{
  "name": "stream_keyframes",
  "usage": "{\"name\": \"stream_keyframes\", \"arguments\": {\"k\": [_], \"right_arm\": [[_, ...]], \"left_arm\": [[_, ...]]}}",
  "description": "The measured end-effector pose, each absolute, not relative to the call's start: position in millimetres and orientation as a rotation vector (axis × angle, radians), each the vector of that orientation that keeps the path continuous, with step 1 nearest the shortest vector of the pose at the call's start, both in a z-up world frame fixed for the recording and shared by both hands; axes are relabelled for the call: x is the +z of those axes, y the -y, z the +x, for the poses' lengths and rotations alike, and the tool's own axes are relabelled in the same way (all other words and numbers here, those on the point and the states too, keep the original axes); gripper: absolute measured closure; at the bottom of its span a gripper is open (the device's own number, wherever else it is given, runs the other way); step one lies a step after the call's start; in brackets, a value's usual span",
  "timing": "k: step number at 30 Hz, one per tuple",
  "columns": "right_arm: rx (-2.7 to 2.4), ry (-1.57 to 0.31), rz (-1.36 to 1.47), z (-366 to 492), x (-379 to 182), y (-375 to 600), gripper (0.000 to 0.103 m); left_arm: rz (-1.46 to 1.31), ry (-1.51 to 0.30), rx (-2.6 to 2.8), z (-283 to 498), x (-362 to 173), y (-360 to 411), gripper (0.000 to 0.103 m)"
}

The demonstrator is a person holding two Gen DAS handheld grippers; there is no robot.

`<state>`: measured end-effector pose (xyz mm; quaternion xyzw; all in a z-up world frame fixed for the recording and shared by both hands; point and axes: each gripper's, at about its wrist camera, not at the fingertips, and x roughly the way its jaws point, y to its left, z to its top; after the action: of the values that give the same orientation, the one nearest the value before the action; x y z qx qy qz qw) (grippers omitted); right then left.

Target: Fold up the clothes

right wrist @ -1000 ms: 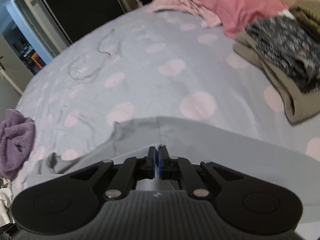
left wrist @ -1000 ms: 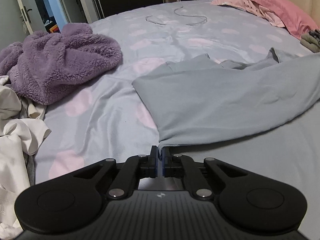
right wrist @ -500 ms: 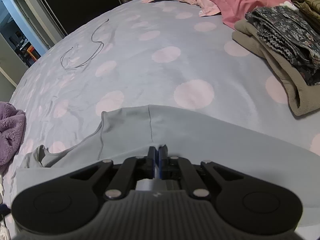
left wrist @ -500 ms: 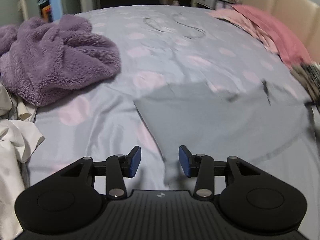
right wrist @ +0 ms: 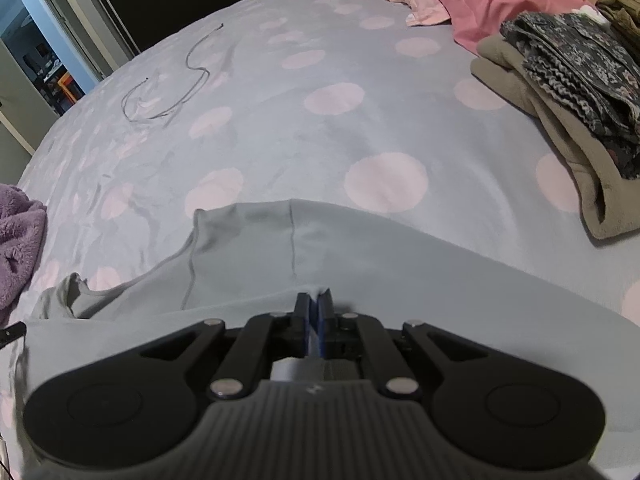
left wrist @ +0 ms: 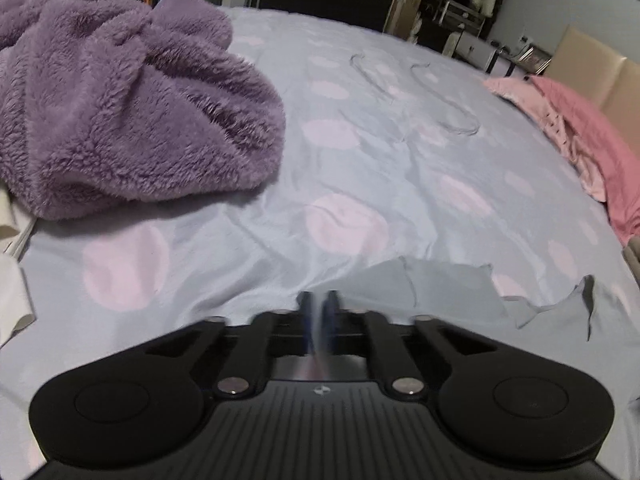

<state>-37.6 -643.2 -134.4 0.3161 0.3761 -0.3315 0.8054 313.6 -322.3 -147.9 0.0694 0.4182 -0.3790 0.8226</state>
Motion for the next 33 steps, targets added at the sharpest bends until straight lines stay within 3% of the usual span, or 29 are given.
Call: {"name": "stream_keyframes", "arguments": {"k": [8, 12, 16, 17, 18, 27, 33], "right_arm": [[-0.759, -0.760, 0.640, -36, -134, 643, 0.099], [-0.784, -0.752, 0.674, -35, -139, 650, 0.099], [-0.751, -0.769, 0.712, -37, -142, 652, 0.088], [-0.747, -0.773, 0.711, -37, -141, 652, 0.077], [-0.745, -0.774, 0.706, -38, -139, 651, 0.072], [-0.715, -0.810, 0.662, -48, -124, 642, 0.072], [-0.765, -0.840, 0.628, -89, -117, 653, 0.072]], "left_arm": [[0.128, -0.744, -0.723, 310, -122, 304, 0.103], [0.133, -0.791, -0.739, 317, -123, 302, 0.103], [0.132, -0.850, -0.780, 312, -123, 299, 0.103], [0.135, -0.867, -0.791, 310, -124, 298, 0.101], [0.142, -0.879, -0.803, 306, -125, 295, 0.097], [0.253, -0.953, -0.899, 249, -135, 265, 0.088], [0.410, -0.948, -0.838, 224, -147, 263, 0.088]]}}
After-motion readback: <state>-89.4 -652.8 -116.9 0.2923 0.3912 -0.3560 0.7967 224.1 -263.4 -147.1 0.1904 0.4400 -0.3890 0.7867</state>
